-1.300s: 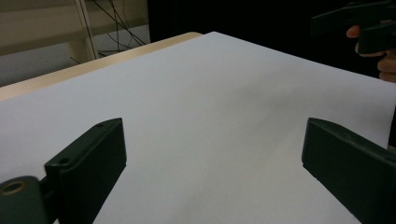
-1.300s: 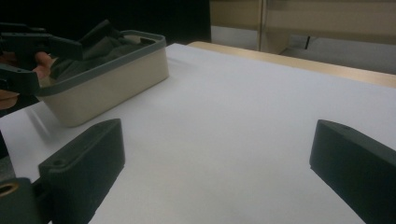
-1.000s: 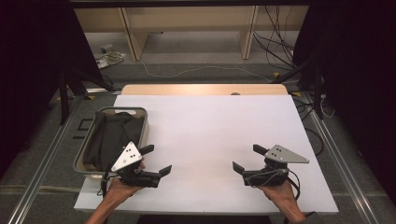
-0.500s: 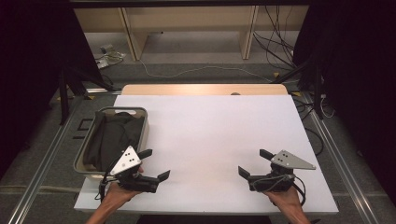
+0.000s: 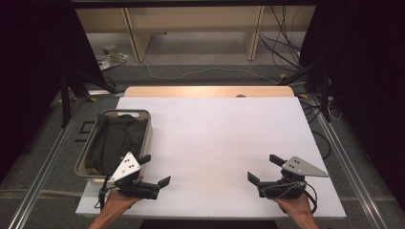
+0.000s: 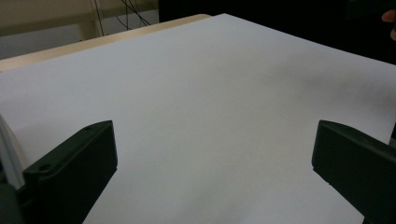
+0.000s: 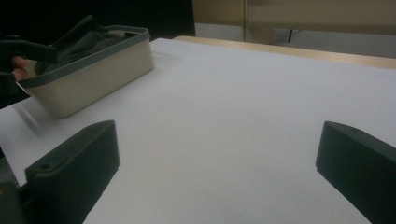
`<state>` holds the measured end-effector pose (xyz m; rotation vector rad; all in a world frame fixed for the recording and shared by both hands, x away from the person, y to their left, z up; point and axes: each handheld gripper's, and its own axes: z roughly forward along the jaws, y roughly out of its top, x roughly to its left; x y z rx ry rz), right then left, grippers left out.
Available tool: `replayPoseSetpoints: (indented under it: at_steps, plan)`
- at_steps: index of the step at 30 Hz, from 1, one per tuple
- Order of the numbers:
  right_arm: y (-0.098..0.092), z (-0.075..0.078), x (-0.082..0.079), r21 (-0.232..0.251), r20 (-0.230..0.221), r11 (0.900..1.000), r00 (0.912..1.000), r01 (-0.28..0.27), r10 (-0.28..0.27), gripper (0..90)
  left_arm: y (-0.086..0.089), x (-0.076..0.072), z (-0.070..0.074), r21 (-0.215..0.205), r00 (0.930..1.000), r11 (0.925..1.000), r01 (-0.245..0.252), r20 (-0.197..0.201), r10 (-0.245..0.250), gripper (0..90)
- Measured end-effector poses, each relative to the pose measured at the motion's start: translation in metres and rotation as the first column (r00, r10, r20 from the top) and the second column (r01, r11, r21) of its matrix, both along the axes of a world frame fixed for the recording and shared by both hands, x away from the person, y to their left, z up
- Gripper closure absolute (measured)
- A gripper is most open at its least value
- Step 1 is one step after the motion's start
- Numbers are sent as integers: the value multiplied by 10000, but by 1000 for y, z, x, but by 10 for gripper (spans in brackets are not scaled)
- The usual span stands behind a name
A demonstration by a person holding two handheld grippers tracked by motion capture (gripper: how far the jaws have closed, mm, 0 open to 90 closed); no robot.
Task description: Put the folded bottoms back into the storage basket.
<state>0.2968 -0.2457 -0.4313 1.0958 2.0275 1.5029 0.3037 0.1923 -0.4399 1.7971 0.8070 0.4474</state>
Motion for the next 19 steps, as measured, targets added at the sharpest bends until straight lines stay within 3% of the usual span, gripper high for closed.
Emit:
replayPoseSetpoints:
  at_steps: [19]
  plan:
    - [0,0,1,-25,-44,10000,10000,-16,15,3,-1,1,2,-32,10000,10000,-37,11,37,0]
